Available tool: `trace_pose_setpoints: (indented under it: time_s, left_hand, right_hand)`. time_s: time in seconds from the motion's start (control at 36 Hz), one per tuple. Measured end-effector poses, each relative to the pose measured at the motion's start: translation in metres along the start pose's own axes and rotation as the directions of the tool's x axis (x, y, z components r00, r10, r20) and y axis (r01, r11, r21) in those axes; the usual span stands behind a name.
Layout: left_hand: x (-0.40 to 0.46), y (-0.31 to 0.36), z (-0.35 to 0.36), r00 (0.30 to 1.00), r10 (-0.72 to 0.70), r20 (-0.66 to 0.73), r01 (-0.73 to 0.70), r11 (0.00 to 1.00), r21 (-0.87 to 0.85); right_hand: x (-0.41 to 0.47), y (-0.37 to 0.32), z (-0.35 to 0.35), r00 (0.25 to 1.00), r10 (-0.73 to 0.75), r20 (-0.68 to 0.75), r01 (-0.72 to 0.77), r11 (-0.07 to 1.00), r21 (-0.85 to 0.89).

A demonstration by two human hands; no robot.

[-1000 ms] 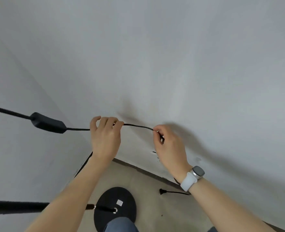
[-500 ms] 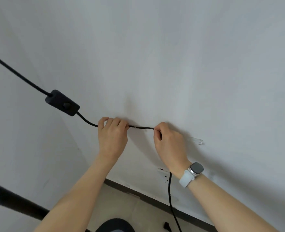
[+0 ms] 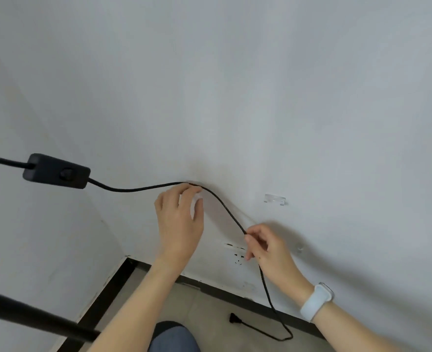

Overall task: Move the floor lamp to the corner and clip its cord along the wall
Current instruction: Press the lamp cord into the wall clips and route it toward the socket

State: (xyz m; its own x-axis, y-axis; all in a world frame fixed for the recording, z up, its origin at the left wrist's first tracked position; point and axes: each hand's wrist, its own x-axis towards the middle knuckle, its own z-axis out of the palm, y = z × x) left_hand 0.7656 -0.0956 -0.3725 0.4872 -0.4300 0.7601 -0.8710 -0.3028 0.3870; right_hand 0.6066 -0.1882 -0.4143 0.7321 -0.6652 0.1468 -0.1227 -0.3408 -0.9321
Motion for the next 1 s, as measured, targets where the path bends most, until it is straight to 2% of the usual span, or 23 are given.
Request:
trace_pose_setpoints:
  time_s: [0.06, 0.11, 0.17, 0.22, 0.31, 0.39, 0.53, 0.58, 0.64, 0.69, 0.72, 0.81, 1.0]
  left_hand:
    - [-0.013, 0.018, 0.000, 0.954, -0.251, 0.162, 0.282, 0.936, -0.210]
    - [-0.019, 0.031, 0.004, 0.806, -0.465, 0.367, 0.580, 0.745, -0.330]
    - [-0.022, 0.037, 0.010, 0.681, -0.506, 0.529, 0.718, 0.602, -0.349]
    - [-0.022, 0.040, 0.015, 0.637, -0.471, 0.611, 0.752, 0.553, -0.359]
    - [-0.022, 0.042, 0.022, 0.656, -0.439, 0.614, 0.737, 0.546, -0.397]
    - [-0.022, 0.041, 0.025, 0.656, -0.466, 0.594, 0.748, 0.510, -0.425]
    - [-0.026, 0.043, 0.028, 0.653, -0.528, 0.543, 0.752, 0.539, -0.379]
    - [-0.026, 0.047, 0.029, 0.704, -0.537, 0.466, 0.698, 0.645, -0.312]
    - [-0.024, 0.053, 0.029, 0.833, -0.475, 0.284, 0.539, 0.812, -0.223]
    - [-0.024, 0.057, 0.030, 0.950, -0.294, 0.104, 0.307, 0.941, -0.144]
    - [-0.025, 0.059, 0.031, 0.981, -0.183, 0.061, 0.189, 0.977, -0.101]
    - [-0.026, 0.060, 0.036, 0.996, 0.075, 0.043, -0.075, 0.997, -0.015]
    - [-0.009, 0.063, 0.043, 0.982, 0.187, 0.003, -0.187, 0.982, -0.034]
  right_hand:
    - [0.002, -0.004, 0.002, 1.000, 0.005, -0.028, -0.004, 1.000, 0.029]
    - [0.004, -0.006, 0.002, 0.999, 0.006, -0.048, -0.004, 0.999, 0.035]
    - [0.003, -0.007, 0.002, 0.999, 0.002, -0.041, -0.001, 1.000, 0.016]
    - [0.001, -0.008, 0.001, 0.999, -0.002, -0.037, 0.001, 1.000, -0.023]
    - [-0.002, -0.008, -0.004, 0.999, 0.017, -0.029, -0.019, 0.998, -0.068]
    - [-0.012, -0.002, -0.017, 0.998, 0.060, 0.008, -0.058, 0.987, -0.150]
    - [-0.029, 0.000, -0.047, 0.982, -0.002, -0.187, -0.051, 0.960, -0.277]
    - [-0.028, -0.009, -0.054, 0.965, -0.086, -0.248, -0.001, 0.943, -0.332]
    - [-0.023, -0.021, -0.059, 0.948, -0.176, -0.265, 0.059, 0.916, -0.397]
    - [-0.017, -0.032, -0.063, 0.928, -0.270, -0.257, 0.119, 0.869, -0.481]
    - [-0.014, -0.036, -0.065, 0.919, -0.304, -0.251, 0.138, 0.845, -0.516]
    - [-0.005, -0.044, -0.069, 0.908, -0.350, -0.231, 0.149, 0.784, -0.602]
    - [-0.002, -0.053, -0.072, 0.926, -0.326, -0.192, 0.124, 0.741, -0.660]
